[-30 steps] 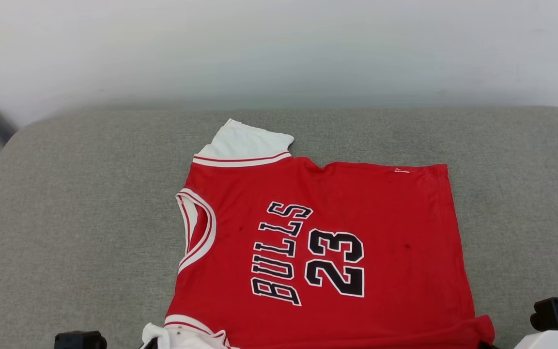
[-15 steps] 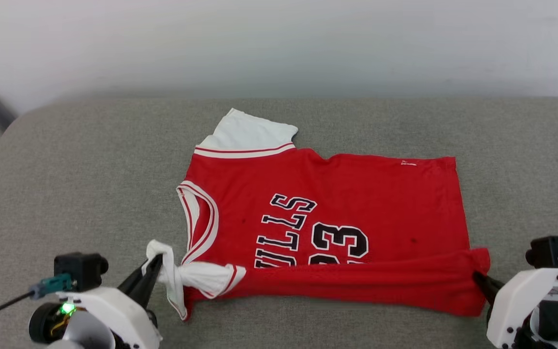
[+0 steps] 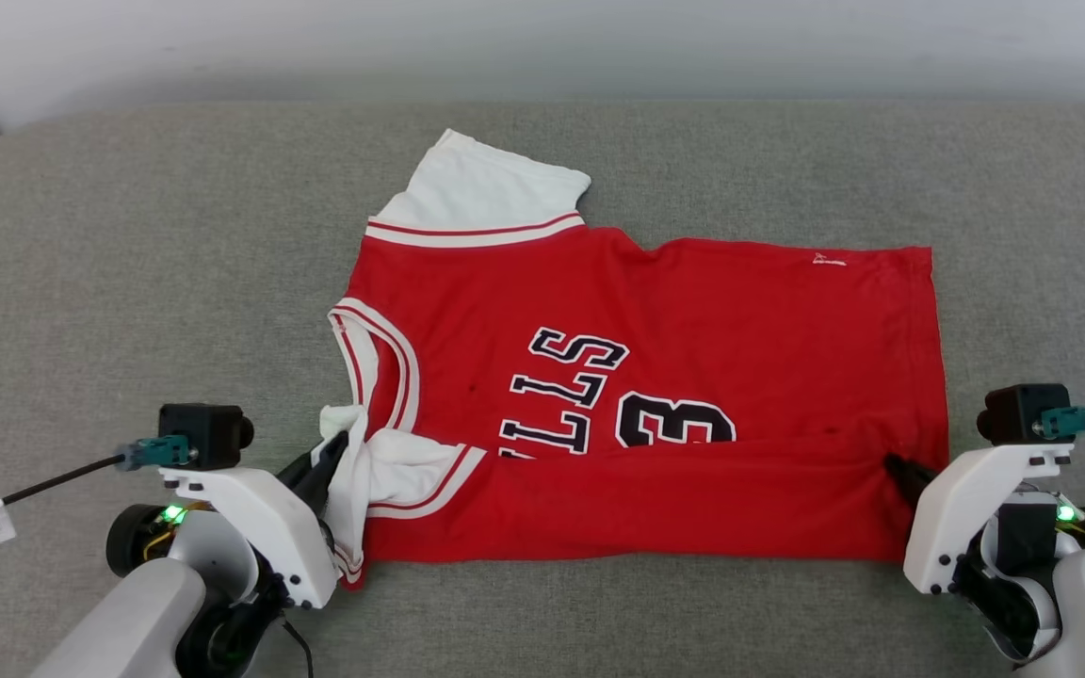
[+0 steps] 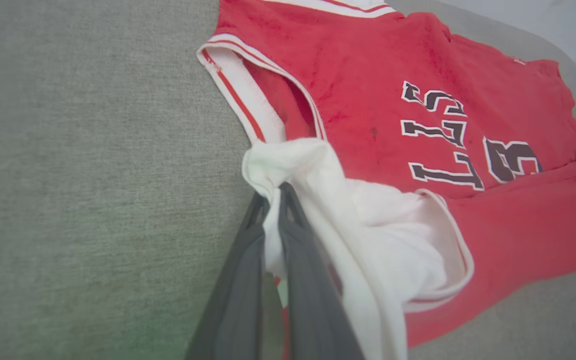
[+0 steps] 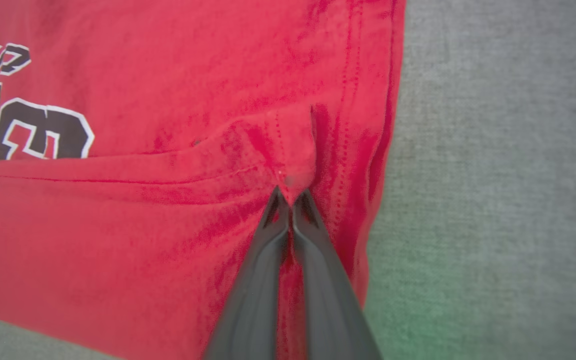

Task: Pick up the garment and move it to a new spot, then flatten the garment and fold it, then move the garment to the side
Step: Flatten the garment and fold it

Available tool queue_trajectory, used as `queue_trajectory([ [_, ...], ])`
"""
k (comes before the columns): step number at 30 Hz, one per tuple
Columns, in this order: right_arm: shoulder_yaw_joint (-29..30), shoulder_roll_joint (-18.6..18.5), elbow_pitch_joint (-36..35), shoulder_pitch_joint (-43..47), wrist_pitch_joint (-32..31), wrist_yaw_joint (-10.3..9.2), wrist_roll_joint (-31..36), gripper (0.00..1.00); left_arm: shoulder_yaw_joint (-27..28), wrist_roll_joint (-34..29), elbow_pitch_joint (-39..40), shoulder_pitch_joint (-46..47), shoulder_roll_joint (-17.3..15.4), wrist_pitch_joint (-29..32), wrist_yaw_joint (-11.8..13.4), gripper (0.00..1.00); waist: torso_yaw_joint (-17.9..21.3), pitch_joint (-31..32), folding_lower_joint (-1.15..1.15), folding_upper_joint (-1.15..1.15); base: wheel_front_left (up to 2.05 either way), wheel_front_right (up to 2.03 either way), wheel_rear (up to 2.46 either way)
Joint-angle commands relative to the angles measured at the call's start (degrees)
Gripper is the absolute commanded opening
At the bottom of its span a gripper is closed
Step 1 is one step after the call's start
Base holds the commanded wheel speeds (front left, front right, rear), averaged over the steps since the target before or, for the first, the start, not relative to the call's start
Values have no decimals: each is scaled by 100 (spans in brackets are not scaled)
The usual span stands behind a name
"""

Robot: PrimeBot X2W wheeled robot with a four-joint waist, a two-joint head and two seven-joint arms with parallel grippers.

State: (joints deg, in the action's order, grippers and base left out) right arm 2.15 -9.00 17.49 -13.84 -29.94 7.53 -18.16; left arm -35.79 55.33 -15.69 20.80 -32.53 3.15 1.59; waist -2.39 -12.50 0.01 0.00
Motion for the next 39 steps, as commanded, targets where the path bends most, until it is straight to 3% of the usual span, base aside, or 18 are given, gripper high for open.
queue_trajectory([
  [1, -63, -31, 181, -107, 136, -8, 14, 98, -25, 64, -131, 104, 77, 26, -87, 13, 43, -75, -1, 0, 0, 0, 0],
  [3, -155, -37, 352, -183, 345, -8, -60, 100, -50, 122, -312, 150, 136, 63, -198, 43, 50, -96, -1, 0, 0, 0, 0],
  [4, -213, -68, 403, -208, 463, -8, -76, 100, -32, 168, -377, 167, 177, 24, -233, 84, 52, -95, -1, 0, 0, 0, 0],
  [5, -253, -94, 451, -219, 590, -9, -106, 100, -7, 182, -429, 177, 199, -23, -257, 100, 52, -86, -1, 0, 0, 0, 0],
  [13, -434, -301, 36, 30, 1908, -8, -152, 100, 311, 343, -494, -137, 58, -410, -115, 100, 0, 294, -1, 0, 0, 0, 0],
  [19, -300, -242, -638, 443, 2611, -8, 246, 100, 521, 428, 111, -463, -455, -217, 234, 100, 14, 643, -1, 0, 0, 0, 0],
  [22, -239, -164, -902, 580, 2647, -8, 373, 100, 536, 431, 461, -522, -678, 2, 373, 100, 22, 707, -1, 0, 0, 0, 0],
  [31, -128, 177, -2028, 1338, 2385, -8, 852, 100, 61, 499, 1802, -768, -1484, 1574, 717, 100, 183, 868, -1, 0, 0, 0, 0],
  [39, -97, 409, -2610, 1648, 2167, -8, 974, 100, -369, 502, 1904, -687, -1391, 2271, 764, 100, 416, 654, -1, 0, 0, 0, 0],
])
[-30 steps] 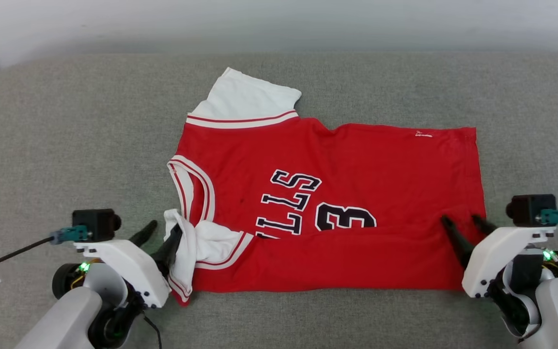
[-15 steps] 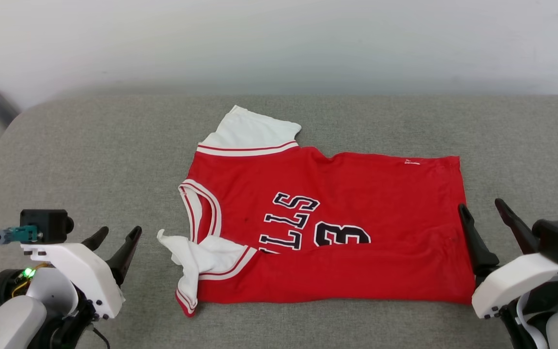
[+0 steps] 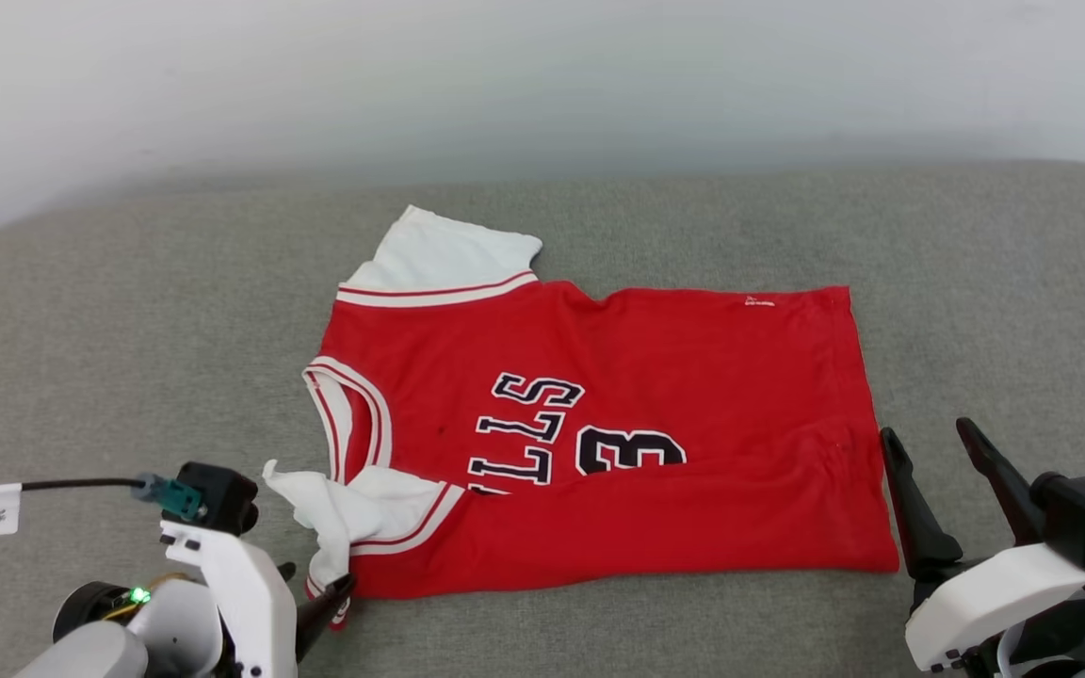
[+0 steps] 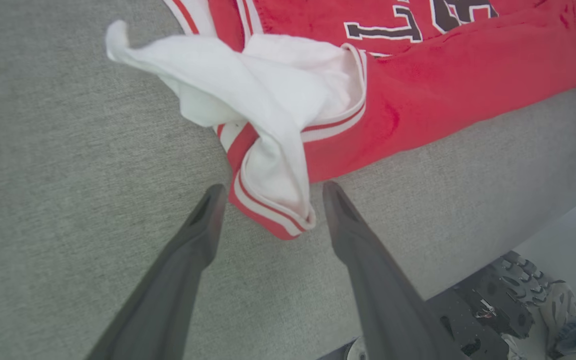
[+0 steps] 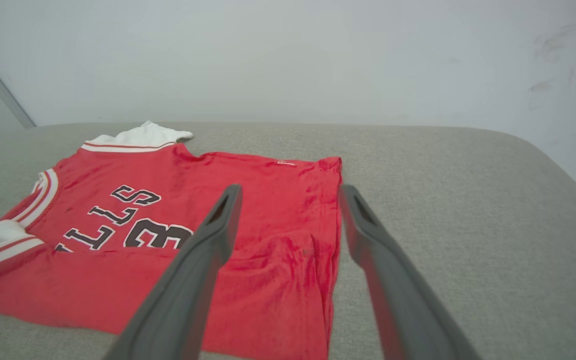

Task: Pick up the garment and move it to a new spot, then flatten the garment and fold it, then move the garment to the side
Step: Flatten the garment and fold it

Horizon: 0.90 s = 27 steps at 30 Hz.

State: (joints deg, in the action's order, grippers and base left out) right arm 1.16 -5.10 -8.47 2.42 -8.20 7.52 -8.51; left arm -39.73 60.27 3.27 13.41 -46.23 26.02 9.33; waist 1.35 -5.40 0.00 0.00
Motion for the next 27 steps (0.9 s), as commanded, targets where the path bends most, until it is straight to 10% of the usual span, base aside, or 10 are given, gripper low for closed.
queue_trajectory([
  [1, 2, 37, -54, 14, -23, -6, 13, 100, 13, 32, -81, 117, 37, 24, -27, 100, 63, -115, 0, 0, 0, 0, 0],
  [15, 196, 139, -327, -177, -137, -7, -11, 100, -386, 59, -1559, 858, 684, 653, -459, 100, 291, -811, 0, 0, 0, 0, 0],
  [16, 222, 143, -342, -175, -151, -7, -23, 100, -441, 117, -1621, 822, 754, 746, -478, 87, 301, -820, 0, 0, 0, 0, 0],
  [17, 255, 145, -366, -180, -165, -7, -35, 100, -487, 165, -1676, 797, 813, 831, -519, 49, 309, -830, 0, 0, 0, 0, 0],
  [20, 365, 134, -417, -178, -287, -7, -114, 100, -552, 299, -1776, 751, 943, 975, -579, 0, 316, -836, 0, 0, 0, 0, 0],
  [27, 755, -125, -219, -95, -1303, -7, -646, 100, -300, 424, -1758, 690, 979, 605, -563, 0, 254, -702, 0, 0, 0, 0, 0],
])
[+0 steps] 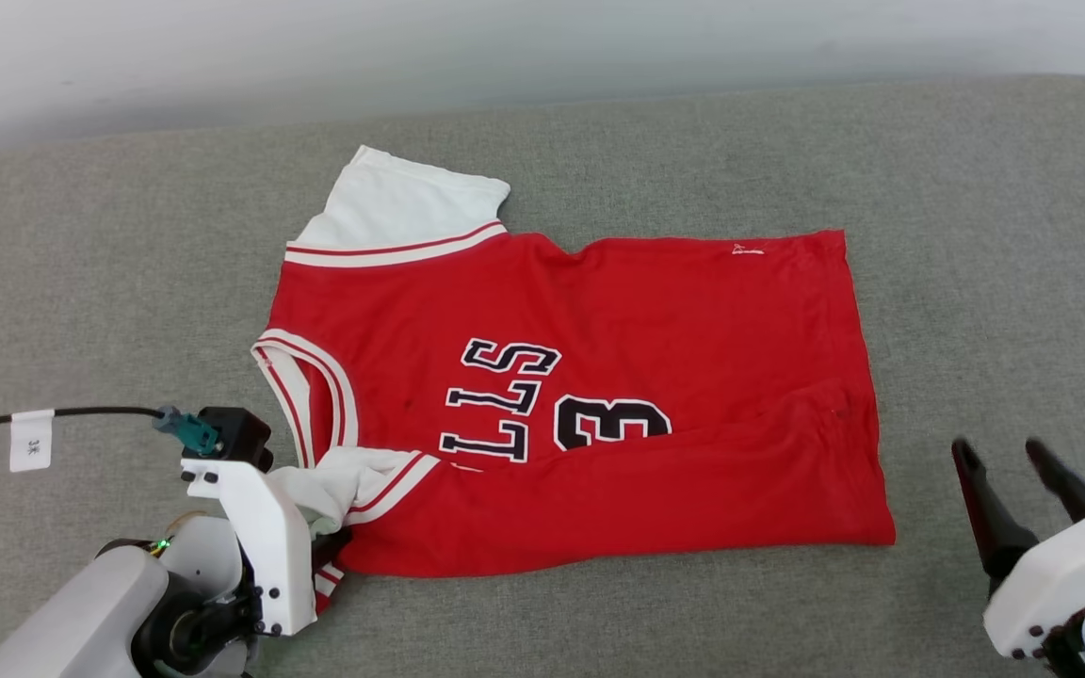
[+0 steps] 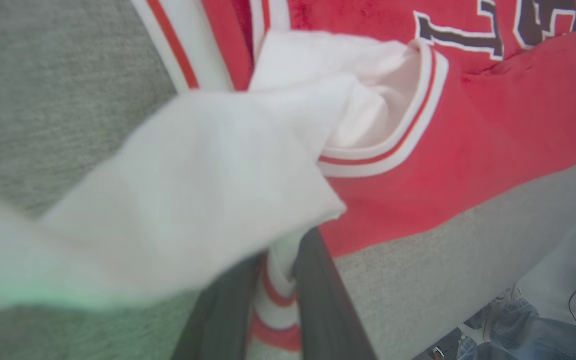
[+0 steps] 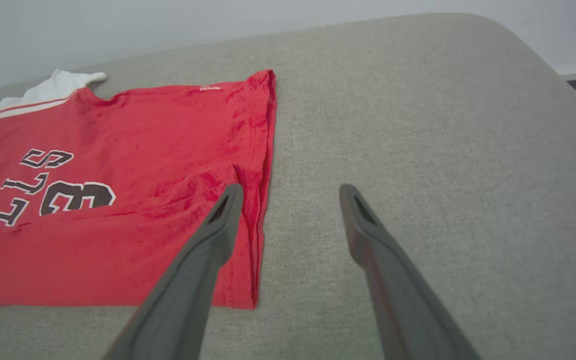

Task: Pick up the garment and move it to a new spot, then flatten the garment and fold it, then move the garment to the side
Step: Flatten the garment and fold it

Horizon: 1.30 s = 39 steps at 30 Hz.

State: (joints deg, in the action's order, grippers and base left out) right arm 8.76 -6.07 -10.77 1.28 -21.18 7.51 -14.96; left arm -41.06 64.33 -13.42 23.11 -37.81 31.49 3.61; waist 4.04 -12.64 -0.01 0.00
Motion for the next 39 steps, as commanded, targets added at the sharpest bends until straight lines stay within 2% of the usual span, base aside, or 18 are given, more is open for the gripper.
queue_trajectory([
  [1, 52, -103, 88, 30, -286, -5, -81, 100, -139, 31, -60, -291, 107, 13, 25, 0, -24, 44, 1, 0, 0, 0, 0],
  [8, -14, -425, 621, -297, -2110, -5, -651, 100, 61, -81, 431, -230, -206, -172, 85, 0, -189, 79, 1, 0, 0, 0, 0],
  [14, -260, -415, 1193, -864, -2594, -5, -817, 100, 25, -193, 843, 21, -280, -28, 106, 0, -392, -152, 1, 0, 0, 0, 0],
  [22, -620, -78, 2348, -1220, -3080, -2, -967, 100, -13, -312, 870, 233, -259, -1, 25, 0, -494, -378, 1, 0, 0, 0, 0],
  [23, -663, -38, 2448, -1224, -3115, 5, -987, 38, -14, -311, 856, 240, -254, -6, 14, 0, -494, -383, 1, 0, 0, 0, 0],
  [24, -690, -25, 2531, -1244, -3149, 5, -1024, 4, -15, -309, 844, 242, -257, -11, 16, 0, -493, -383, 1, 0, 0, 0, 0],
  [25, -698, -26, 2584, -1246, -3170, 5, -1053, 0, -15, -305, 832, 240, -260, -13, 10, 0, -491, -380, 1, 0, 0, 0, 0],
  [32, -746, -291, 2511, -1359, -3043, 3, -1098, 0, -18, -211, 753, 85, -262, -19, -16, 0, -459, -180, 1, 0, 0, 0, 0],
  [39, -850, -530, 2012, -1334, -2986, 3, -1044, 0, -78, -135, 815, -150, -303, 19, 37, 0, -479, 334, 1, 0, 0, 0, 0],
])
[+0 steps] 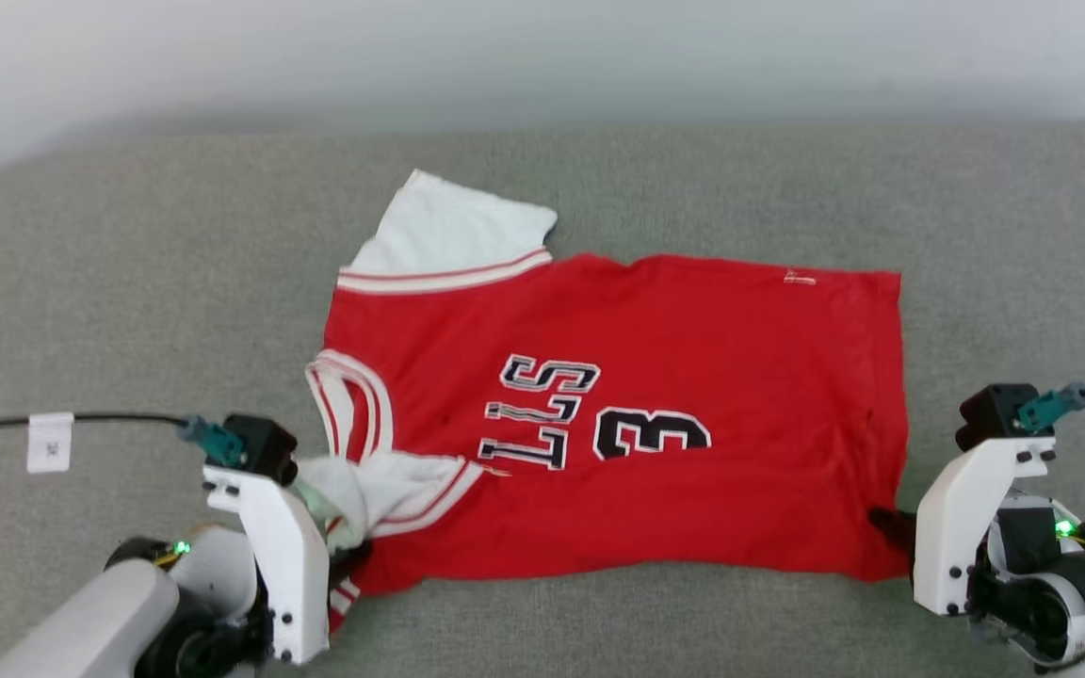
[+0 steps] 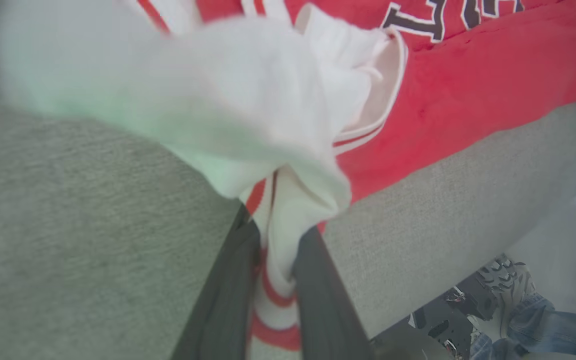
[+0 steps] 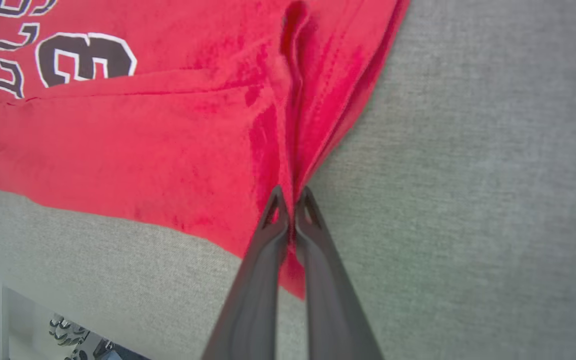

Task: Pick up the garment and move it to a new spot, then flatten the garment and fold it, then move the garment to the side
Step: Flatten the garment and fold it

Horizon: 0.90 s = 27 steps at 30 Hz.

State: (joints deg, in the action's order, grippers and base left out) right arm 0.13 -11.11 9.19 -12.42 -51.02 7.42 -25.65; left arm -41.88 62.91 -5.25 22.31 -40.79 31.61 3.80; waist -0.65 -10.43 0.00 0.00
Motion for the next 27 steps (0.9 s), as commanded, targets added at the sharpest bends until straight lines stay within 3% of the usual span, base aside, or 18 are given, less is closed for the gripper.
queue_trajectory([
  [1, -17, -52, -53, 105, -33, 11, 34, 0, -8, 28, 16, -125, -16, 13, 34, 0, -15, 207, 0, 0, 0, 0, 0],
  [9, 11, -66, -474, 854, -180, 10, -63, 0, -158, 204, 89, -711, -135, 104, 184, 0, -68, 911, 0, 0, 0, 0, 0],
  [16, 157, 84, -573, 1396, -165, 10, -81, 0, -141, 325, 114, -991, -234, 99, 295, 0, -44, 1026, 0, 0, 0, 0, 0],
  [17, 144, 108, -556, 1443, -99, 10, -67, 24, -130, 309, 87, -998, -208, 55, 306, 0, -36, 1002, 0, 0, 0, 0, 0],
  [18, 134, 128, -530, 1489, -11, 10, -52, 100, -116, 311, 56, -998, -162, 13, 323, 45, -33, 977, 0, 0, 0, 0, 0],
  [19, 112, 159, -523, 1516, 94, 10, -64, 100, -87, 333, 21, -993, -107, -46, 341, 100, -30, 956, 0, 0, 0, 0, 0],
  [27, 20, 200, -969, 1312, 1813, 10, 243, 100, 344, 137, 28, -713, -159, -719, 526, 100, 122, 827, 0, 0, 0, 0, 0],
])
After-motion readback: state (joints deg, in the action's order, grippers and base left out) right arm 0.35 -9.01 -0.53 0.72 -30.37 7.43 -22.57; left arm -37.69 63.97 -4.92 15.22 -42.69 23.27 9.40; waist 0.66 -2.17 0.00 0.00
